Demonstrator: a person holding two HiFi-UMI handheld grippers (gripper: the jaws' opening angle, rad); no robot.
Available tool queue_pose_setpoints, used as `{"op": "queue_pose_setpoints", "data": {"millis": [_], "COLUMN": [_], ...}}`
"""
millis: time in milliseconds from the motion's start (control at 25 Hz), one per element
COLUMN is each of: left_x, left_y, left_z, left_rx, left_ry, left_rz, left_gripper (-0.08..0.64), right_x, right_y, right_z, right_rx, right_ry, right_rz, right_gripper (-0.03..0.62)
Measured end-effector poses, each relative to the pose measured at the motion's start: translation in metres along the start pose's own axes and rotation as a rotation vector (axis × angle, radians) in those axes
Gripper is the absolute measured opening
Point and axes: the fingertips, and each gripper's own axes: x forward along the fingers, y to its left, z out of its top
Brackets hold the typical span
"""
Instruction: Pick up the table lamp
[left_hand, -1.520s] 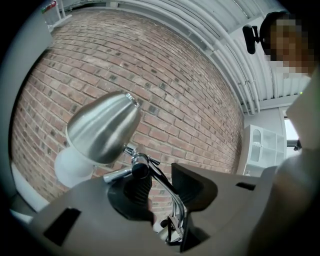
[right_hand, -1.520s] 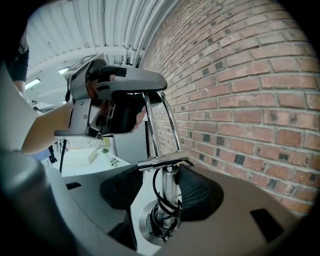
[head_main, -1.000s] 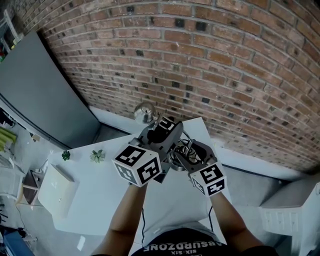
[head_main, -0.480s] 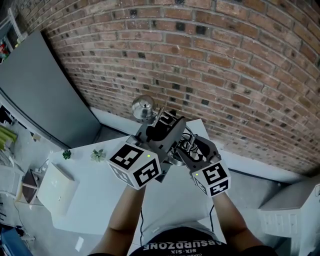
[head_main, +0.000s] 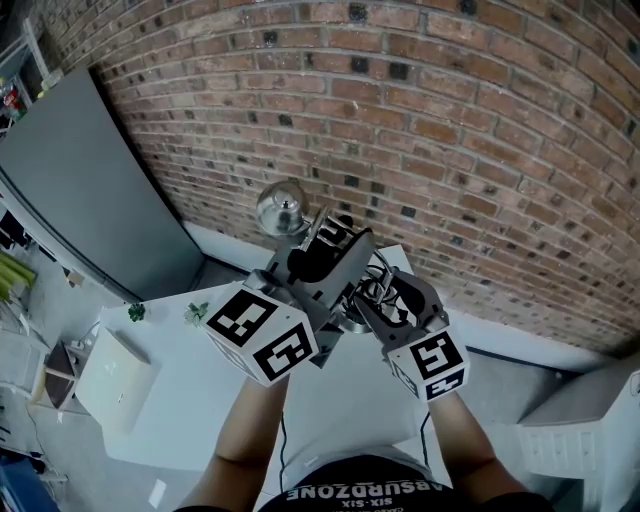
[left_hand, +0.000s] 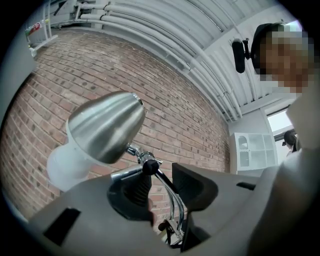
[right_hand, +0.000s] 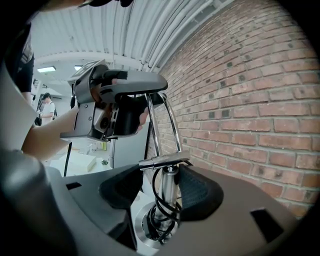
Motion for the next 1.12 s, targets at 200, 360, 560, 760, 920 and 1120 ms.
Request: {"op": "queue_pose_setpoints", "data": {"millis": [200, 360, 560, 760, 920, 1120], "left_x": [-0.002, -0.003, -0.005, -0.007, -0.007, -0.007], "left_y": [-0.011, -0.017, -0.023, -0.027, -0.029, -0.03], "left_z": [0.015, 0.024, 0.033, 0.036, 0.034, 0.034], "left_rx": [0.015, 0.025, 0.026, 0.03, 0.043, 0.051], "left_ry": [-0.019, -0.027, -0.043, -0.044, -0.033, -0.029], "left_rz": [-0.014, -0.024, -0.037, -0.037, -0.037, -0.038], "left_gripper": [0.13, 0.13, 0.133, 0.135, 0.136, 0.137], "right_x": [-0.007, -0.012, -0.018, -0.021, -0.022, -0.023], "right_y": [0.002, 0.003, 0.004, 0.007, 0.007, 0.007], "right_z": [0.016, 0.026, 0.036, 0.039, 0.037, 0.037], "right_rx": [-0.019, -0.032, -0.034, -0.039, -0.043, -0.046], "right_ry": [-0.028, -0.045, -0.059, -0.069, -0.063, -0.059], "right_rz": [0.0, -0.002, -0.005, -0.004, -0.009, -0.012], "right_gripper": [0.221, 0.221, 0.221, 0.221, 0.221, 0.221]}}
